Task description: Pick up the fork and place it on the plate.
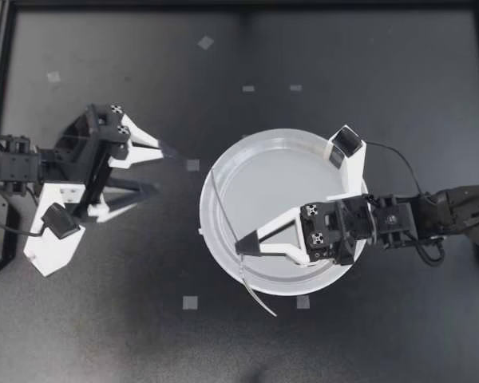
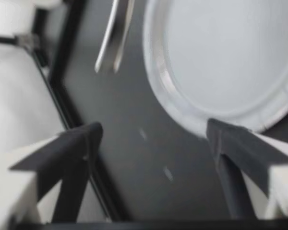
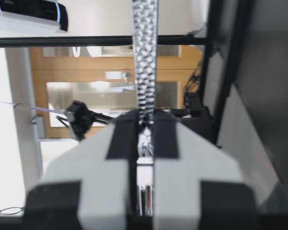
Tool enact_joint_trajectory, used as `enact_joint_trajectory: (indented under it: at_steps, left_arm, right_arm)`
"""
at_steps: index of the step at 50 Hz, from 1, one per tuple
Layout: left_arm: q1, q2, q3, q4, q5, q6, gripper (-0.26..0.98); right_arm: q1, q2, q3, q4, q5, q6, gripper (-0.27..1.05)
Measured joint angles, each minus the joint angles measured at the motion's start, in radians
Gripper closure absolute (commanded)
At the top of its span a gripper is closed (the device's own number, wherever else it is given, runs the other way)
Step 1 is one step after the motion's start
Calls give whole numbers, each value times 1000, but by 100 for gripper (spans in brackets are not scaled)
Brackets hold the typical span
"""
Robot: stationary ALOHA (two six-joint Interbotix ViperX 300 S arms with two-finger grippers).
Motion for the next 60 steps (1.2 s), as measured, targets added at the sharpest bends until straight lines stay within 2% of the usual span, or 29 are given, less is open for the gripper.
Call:
enact_joint_trajectory:
  at_steps: [4,5,7,8,10,17,31,39,50,60]
  left_arm:
    - [0,20,0,18,-83,8,1]
    - [0,35,2,41,-133,26,1]
    - [0,35,2,41,-133,26,1]
    - [0,49,0,74,-176,49,1]
    - [2,63,-3,94,-204,74,1]
    - [14,100,-29,110,-235,153,1]
    - [37,117,-31,114,-273,278,2]
    - [75,112,-31,114,-374,357,2]
    - [77,118,-2,114,-486,430,2]
    - [81,123,29,95,-508,454,2]
  right_arm:
    - [-21,0,-15,-28,-12,0,73]
    - [-21,0,-15,-28,-12,0,73]
    - [-34,0,-21,-40,-14,2,73]
    - [-34,0,-21,-40,-14,2,73]
    - [-41,0,-28,-48,-15,0,73]
    - [-44,0,-49,-54,-28,6,73]
    - [-34,21,-55,-49,-38,23,73]
    - [-6,60,-55,-46,-52,58,73]
    - [-5,78,-74,-44,-84,61,73]
    - [-5,67,-77,-44,-84,46,73]
